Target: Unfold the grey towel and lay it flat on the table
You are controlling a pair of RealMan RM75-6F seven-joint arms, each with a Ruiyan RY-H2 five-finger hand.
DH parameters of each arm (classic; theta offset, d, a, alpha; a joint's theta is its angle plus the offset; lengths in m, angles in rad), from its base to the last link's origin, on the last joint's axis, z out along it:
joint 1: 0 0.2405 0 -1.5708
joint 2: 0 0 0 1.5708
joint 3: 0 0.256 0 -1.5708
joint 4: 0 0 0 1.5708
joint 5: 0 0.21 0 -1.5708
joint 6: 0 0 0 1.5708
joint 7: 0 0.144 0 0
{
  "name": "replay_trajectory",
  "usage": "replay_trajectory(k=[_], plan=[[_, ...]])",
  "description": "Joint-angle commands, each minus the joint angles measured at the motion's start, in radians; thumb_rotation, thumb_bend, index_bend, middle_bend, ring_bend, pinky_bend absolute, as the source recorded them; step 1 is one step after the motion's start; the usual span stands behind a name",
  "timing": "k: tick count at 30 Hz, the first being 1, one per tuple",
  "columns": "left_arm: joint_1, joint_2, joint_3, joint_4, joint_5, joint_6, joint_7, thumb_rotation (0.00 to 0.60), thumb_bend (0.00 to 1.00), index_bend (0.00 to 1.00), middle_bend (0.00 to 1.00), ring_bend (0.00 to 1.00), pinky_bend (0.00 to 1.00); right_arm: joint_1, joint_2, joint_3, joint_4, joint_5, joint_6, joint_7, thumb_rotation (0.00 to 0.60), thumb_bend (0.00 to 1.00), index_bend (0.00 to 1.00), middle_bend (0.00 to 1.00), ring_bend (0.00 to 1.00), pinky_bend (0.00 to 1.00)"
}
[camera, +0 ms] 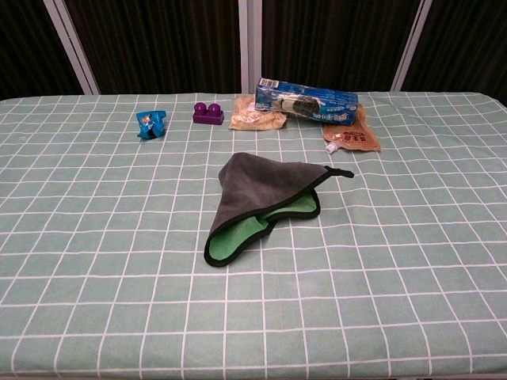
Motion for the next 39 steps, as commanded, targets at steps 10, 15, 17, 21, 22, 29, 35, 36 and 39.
replay_trajectory(k=[10, 15, 17, 21, 22, 29, 35, 36, 39], plan=[[0.006, -0.004, 0.0, 0.003, 0.011, 0.011, -0.002, 0.6, 0.15, 0.34, 0.22, 0.18, 0.21, -0.007, 0.001, -0.004, 0.001, -0.01, 0.012, 0.018, 0.6, 0.09, 0.43, 0.28, 0.15, 0.17], [0.005, -0.003, -0.001, 0.001, 0.01, 0.008, -0.002, 0.6, 0.15, 0.34, 0.22, 0.18, 0.21, -0.004, 0.0, -0.003, 0.001, -0.016, 0.012, 0.025, 0.6, 0.09, 0.43, 0.28, 0.15, 0.17], [0.004, -0.003, -0.001, 0.002, 0.011, 0.007, -0.003, 0.6, 0.15, 0.34, 0.22, 0.18, 0.21, 0.001, -0.002, -0.002, -0.001, -0.02, 0.008, 0.026, 0.6, 0.09, 0.43, 0.28, 0.15, 0.17], [0.001, -0.004, -0.002, 0.003, 0.007, -0.002, -0.005, 0.6, 0.15, 0.34, 0.22, 0.18, 0.21, 0.04, -0.008, 0.005, -0.01, -0.026, -0.044, 0.028, 0.6, 0.09, 0.43, 0.28, 0.15, 0.18], [0.0, -0.004, -0.002, 0.003, 0.007, -0.003, -0.005, 0.6, 0.15, 0.34, 0.22, 0.18, 0.21, 0.055, -0.01, 0.008, -0.014, -0.023, -0.068, 0.03, 0.6, 0.08, 0.43, 0.28, 0.15, 0.18], [0.002, -0.006, 0.004, 0.003, 0.017, 0.0, -0.002, 0.6, 0.15, 0.34, 0.22, 0.18, 0.21, 0.207, -0.076, 0.061, -0.001, 0.025, -0.274, 0.042, 0.6, 0.04, 0.43, 0.25, 0.13, 0.17], [0.004, -0.003, 0.002, 0.003, 0.009, -0.002, -0.002, 0.6, 0.15, 0.34, 0.22, 0.18, 0.21, 0.351, -0.202, 0.1, 0.103, 0.048, -0.436, 0.074, 0.6, 0.04, 0.43, 0.22, 0.08, 0.13], [0.003, -0.002, 0.001, 0.002, 0.008, -0.004, -0.002, 0.6, 0.14, 0.34, 0.22, 0.18, 0.21, 0.379, -0.232, 0.104, 0.13, 0.049, -0.466, 0.073, 0.6, 0.04, 0.43, 0.22, 0.07, 0.1], [0.001, -0.002, -0.001, 0.003, 0.003, -0.008, -0.002, 0.6, 0.15, 0.34, 0.22, 0.18, 0.21, 0.445, -0.311, 0.113, 0.208, 0.047, -0.523, 0.065, 0.6, 0.04, 0.42, 0.18, 0.01, 0.02]])
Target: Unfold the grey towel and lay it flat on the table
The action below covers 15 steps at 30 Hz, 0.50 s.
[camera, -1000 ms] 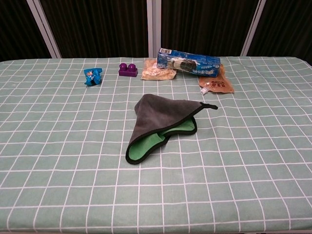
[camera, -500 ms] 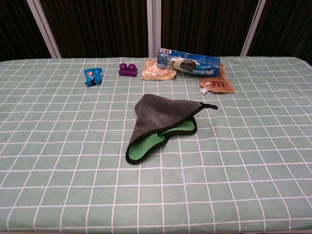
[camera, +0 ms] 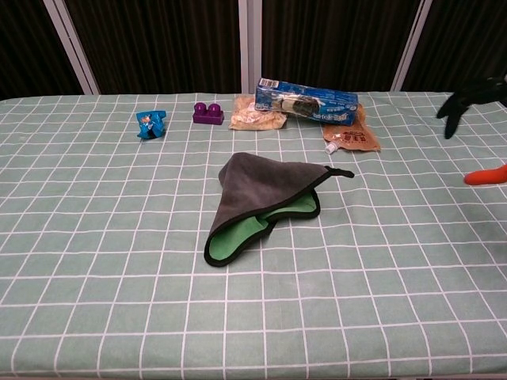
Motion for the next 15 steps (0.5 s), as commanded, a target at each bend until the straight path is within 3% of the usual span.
replay_trajectory(k=[1, 7, 15], plan=[[-0.001, 0.0, -0.002, 0.0, -0.002, -0.002, 0.0, 0.6, 0.15, 0.34, 0.22, 0.18, 0.21, 0.091, -0.112, 0.022, 0.111, 0.005, -0.085, -0.002, 0.6, 0.04, 0.42, 0.17, 0.0, 0.0], [-0.004, -0.003, -0.004, 0.008, -0.011, -0.012, -0.007, 0.6, 0.15, 0.34, 0.22, 0.18, 0.21, 0.197, -0.269, 0.029, 0.282, -0.005, -0.15, 0.014, 0.6, 0.04, 0.4, 0.14, 0.0, 0.0], [-0.009, -0.005, -0.009, 0.021, -0.022, -0.025, -0.023, 0.6, 0.15, 0.34, 0.22, 0.18, 0.21, 0.281, -0.419, 0.014, 0.475, -0.047, -0.125, 0.054, 0.6, 0.05, 0.36, 0.13, 0.0, 0.0]])
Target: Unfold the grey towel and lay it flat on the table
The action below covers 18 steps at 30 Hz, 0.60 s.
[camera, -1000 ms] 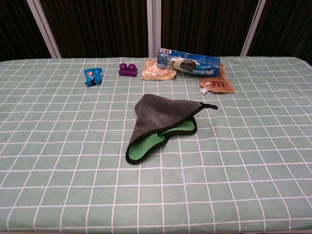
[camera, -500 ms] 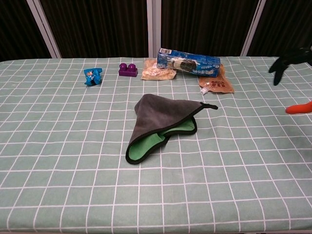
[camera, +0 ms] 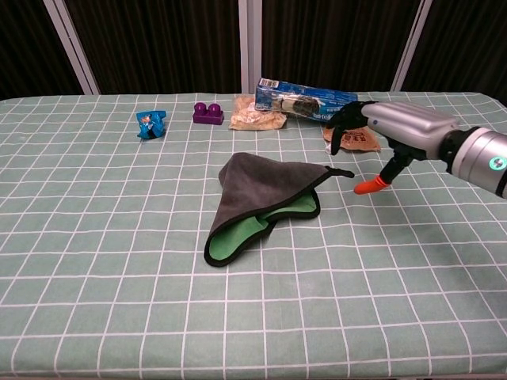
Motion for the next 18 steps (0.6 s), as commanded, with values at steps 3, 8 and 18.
replay_trajectory(k=[3, 8, 18], plan=[[-0.006, -0.003, -0.003, 0.005, -0.001, -0.007, -0.005, 0.6, 0.15, 0.34, 0.22, 0.18, 0.21, 0.058, -0.09, -0.013, 0.114, -0.034, 0.028, 0.037, 0.6, 0.06, 0.35, 0.13, 0.0, 0.0], [-0.011, -0.004, -0.008, 0.007, -0.002, -0.01, -0.01, 0.6, 0.15, 0.34, 0.22, 0.18, 0.21, 0.09, -0.139, -0.02, 0.181, -0.044, 0.046, 0.065, 0.6, 0.07, 0.35, 0.13, 0.0, 0.0], [-0.013, -0.008, -0.009, 0.014, -0.005, -0.011, -0.016, 0.6, 0.15, 0.34, 0.22, 0.18, 0.21, 0.136, -0.191, -0.046, 0.257, -0.052, 0.048, 0.095, 0.6, 0.3, 0.51, 0.18, 0.0, 0.0]])
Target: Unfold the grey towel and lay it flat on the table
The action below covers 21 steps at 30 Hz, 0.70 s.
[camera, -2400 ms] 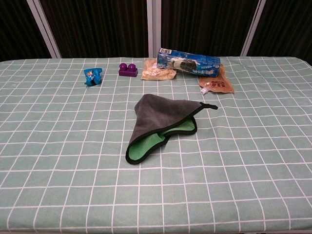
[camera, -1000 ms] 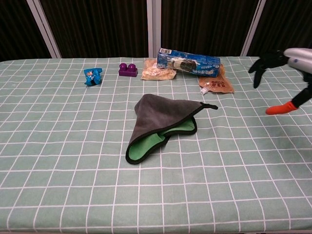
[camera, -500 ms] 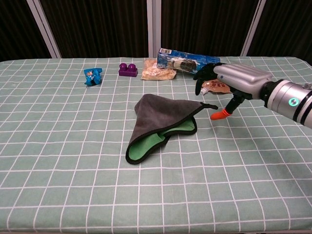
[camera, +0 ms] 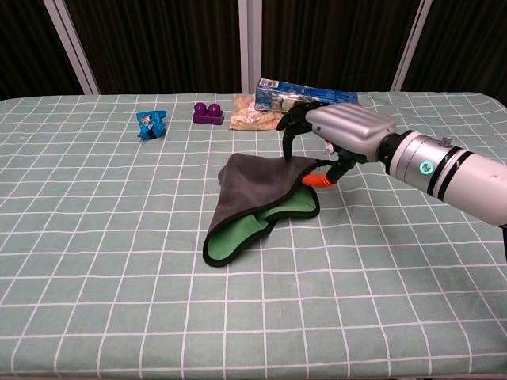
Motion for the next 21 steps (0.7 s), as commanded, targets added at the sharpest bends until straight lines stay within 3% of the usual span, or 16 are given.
replay_trajectory(k=[1, 5, 18, 21], plan=[[-0.002, -0.001, 0.001, 0.004, 0.001, -0.003, -0.002, 0.6, 0.15, 0.34, 0.22, 0.18, 0.21, 0.009, -0.012, -0.006, 0.014, 0.0, 0.003, 0.008, 0.6, 0.33, 0.55, 0.19, 0.01, 0.0], [-0.008, -0.002, 0.0, 0.008, 0.006, -0.009, -0.006, 0.6, 0.14, 0.34, 0.22, 0.18, 0.21, 0.02, -0.021, -0.01, 0.023, 0.005, 0.001, -0.004, 0.6, 0.4, 0.63, 0.21, 0.02, 0.0], [-0.019, -0.016, -0.003, 0.028, 0.005, -0.019, -0.02, 0.6, 0.15, 0.34, 0.22, 0.18, 0.21, 0.033, -0.01, -0.031, 0.044, 0.03, -0.037, -0.06, 0.6, 0.41, 0.58, 0.21, 0.02, 0.0], [-0.023, -0.02, -0.006, 0.032, 0.003, -0.022, -0.024, 0.6, 0.14, 0.34, 0.21, 0.18, 0.21, 0.04, -0.027, -0.028, 0.072, 0.041, -0.05, -0.065, 0.6, 0.41, 0.63, 0.22, 0.02, 0.0]])
